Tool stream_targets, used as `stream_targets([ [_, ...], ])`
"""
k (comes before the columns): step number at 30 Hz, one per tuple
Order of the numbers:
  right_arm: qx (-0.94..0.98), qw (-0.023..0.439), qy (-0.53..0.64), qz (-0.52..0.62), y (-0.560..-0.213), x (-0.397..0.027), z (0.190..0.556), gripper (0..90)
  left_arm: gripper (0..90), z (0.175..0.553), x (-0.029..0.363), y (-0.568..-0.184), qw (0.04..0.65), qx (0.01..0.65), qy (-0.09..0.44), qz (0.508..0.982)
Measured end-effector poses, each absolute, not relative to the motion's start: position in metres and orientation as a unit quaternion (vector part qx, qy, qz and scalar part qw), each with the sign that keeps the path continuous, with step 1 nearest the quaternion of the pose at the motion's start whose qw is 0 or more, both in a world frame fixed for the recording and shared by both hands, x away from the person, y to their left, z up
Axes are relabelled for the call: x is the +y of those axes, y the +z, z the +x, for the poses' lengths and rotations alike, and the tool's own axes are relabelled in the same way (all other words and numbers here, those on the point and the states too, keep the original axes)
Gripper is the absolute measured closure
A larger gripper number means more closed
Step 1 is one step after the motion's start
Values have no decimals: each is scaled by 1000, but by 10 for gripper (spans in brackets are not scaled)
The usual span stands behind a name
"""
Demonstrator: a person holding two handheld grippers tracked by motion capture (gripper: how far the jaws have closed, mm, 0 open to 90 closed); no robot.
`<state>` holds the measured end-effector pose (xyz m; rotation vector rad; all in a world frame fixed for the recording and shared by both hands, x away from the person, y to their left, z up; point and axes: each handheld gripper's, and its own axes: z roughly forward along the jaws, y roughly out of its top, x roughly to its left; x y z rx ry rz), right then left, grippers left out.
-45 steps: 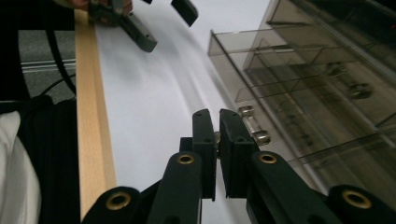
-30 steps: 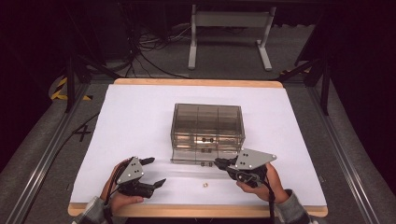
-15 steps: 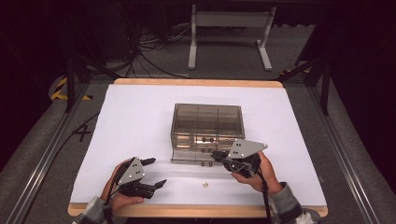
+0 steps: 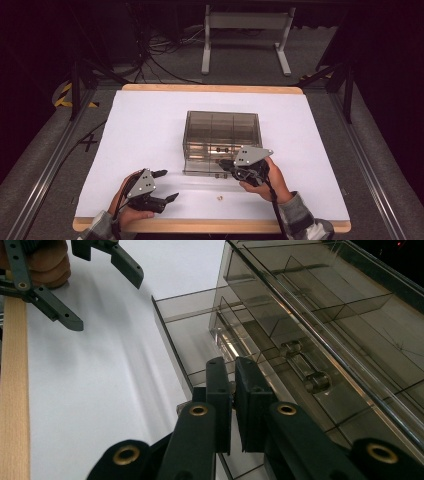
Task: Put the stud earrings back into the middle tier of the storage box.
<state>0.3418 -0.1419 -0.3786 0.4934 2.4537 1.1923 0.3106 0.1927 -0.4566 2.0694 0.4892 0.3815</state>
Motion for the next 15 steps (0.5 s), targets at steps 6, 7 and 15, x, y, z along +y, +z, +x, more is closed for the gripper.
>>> stream_targets([
  [6, 874, 187, 412, 178, -382, -139, 344, 863, 193, 311, 192, -457, 468, 199, 156, 847],
  [7, 874, 187, 412, 179, -382, -139, 344, 863, 193, 311, 192, -457, 469, 199, 156, 847],
  [15, 876, 181, 405, 188, -388, -138, 347, 862, 193, 312, 192, -457, 469, 200, 154, 846],
])
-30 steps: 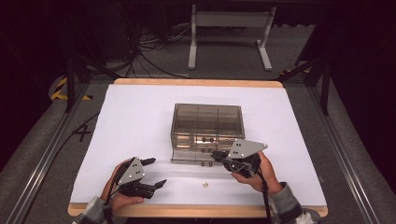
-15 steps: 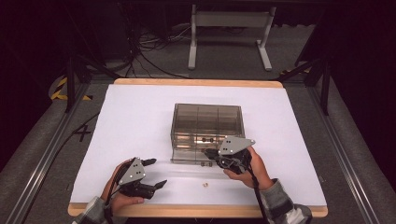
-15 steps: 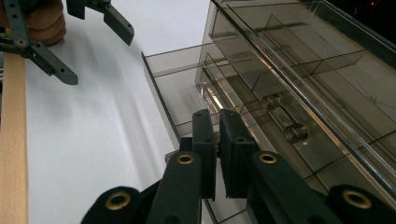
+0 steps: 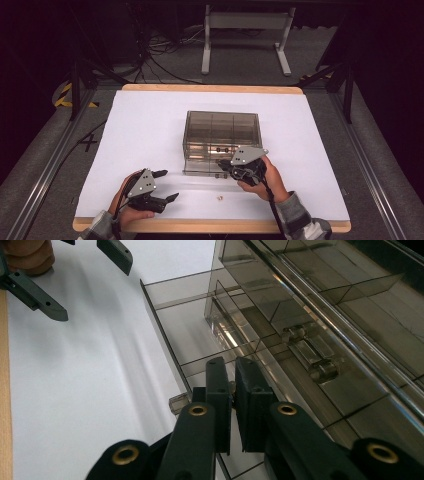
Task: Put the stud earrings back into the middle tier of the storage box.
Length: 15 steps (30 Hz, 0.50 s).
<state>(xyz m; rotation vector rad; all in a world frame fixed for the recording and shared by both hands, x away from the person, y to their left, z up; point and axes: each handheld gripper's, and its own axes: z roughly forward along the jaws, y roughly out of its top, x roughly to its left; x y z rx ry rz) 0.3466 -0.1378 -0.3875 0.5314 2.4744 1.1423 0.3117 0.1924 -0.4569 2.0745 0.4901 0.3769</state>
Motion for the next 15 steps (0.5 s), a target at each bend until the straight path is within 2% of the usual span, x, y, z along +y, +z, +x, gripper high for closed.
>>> stream_targets([
  [15, 875, 183, 404, 195, -391, -138, 347, 856, 192, 311, 192, -457, 469, 198, 154, 847],
])
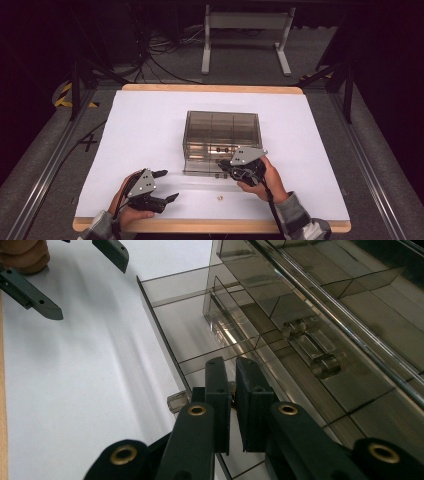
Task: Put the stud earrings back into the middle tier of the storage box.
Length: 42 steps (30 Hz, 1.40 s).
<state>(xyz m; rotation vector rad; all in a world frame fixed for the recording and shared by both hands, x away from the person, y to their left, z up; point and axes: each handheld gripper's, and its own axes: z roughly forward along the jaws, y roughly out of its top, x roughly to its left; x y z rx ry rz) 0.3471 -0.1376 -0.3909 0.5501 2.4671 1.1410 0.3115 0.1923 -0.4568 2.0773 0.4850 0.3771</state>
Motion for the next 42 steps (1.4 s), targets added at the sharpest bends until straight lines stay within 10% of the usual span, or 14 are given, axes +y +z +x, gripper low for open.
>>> stream_targets([
  [42, 861, 185, 441, 172, -375, -149, 316, 768, 191, 311, 192, -457, 465, 196, 154, 849],
])
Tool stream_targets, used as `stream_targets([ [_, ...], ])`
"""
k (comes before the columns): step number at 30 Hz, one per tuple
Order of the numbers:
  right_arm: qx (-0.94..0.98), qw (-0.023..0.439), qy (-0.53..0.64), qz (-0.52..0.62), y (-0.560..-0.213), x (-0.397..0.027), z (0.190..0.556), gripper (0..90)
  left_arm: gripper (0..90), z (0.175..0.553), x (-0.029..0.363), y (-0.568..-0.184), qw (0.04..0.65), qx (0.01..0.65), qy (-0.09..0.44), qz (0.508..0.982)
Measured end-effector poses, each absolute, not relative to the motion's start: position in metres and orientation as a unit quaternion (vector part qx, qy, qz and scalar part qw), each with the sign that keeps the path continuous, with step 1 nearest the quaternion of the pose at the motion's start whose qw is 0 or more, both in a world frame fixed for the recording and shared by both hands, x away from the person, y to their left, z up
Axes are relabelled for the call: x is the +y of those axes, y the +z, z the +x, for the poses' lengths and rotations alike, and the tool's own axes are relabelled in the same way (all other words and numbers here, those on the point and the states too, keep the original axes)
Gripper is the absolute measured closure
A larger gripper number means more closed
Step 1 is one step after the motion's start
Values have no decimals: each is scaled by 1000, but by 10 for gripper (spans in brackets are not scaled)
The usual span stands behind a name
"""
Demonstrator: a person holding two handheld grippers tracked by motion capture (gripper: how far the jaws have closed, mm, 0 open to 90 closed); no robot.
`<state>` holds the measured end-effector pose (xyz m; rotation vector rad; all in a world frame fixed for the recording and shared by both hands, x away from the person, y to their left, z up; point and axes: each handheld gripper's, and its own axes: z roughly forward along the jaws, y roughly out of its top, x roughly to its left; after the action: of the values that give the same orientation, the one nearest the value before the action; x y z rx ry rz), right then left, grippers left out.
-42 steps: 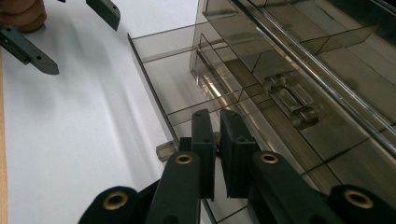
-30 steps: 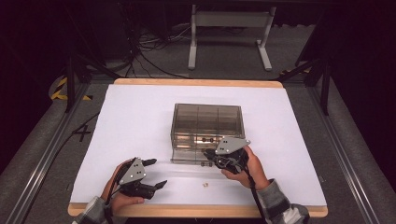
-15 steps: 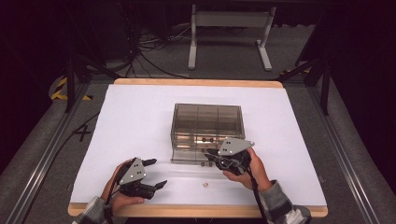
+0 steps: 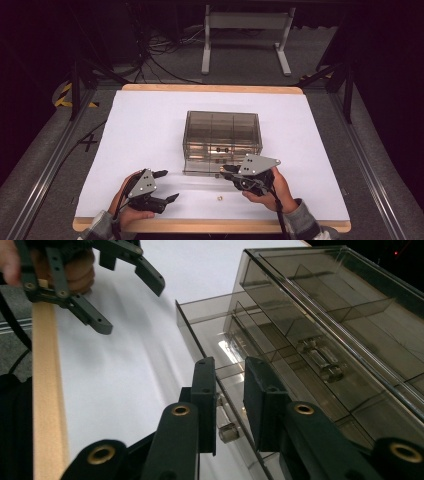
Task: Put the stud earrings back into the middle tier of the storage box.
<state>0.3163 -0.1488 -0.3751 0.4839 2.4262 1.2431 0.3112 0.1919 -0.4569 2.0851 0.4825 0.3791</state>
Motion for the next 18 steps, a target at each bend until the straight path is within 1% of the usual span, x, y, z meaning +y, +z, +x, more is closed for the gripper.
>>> stream_targets([
  [11, 866, 171, 446, 144, -380, -152, 294, 788, 186, 311, 192, -457, 467, 198, 156, 848],
  [18, 873, 157, 443, 131, -391, -151, 282, 789, 186, 311, 192, -457, 466, 198, 155, 848],
])
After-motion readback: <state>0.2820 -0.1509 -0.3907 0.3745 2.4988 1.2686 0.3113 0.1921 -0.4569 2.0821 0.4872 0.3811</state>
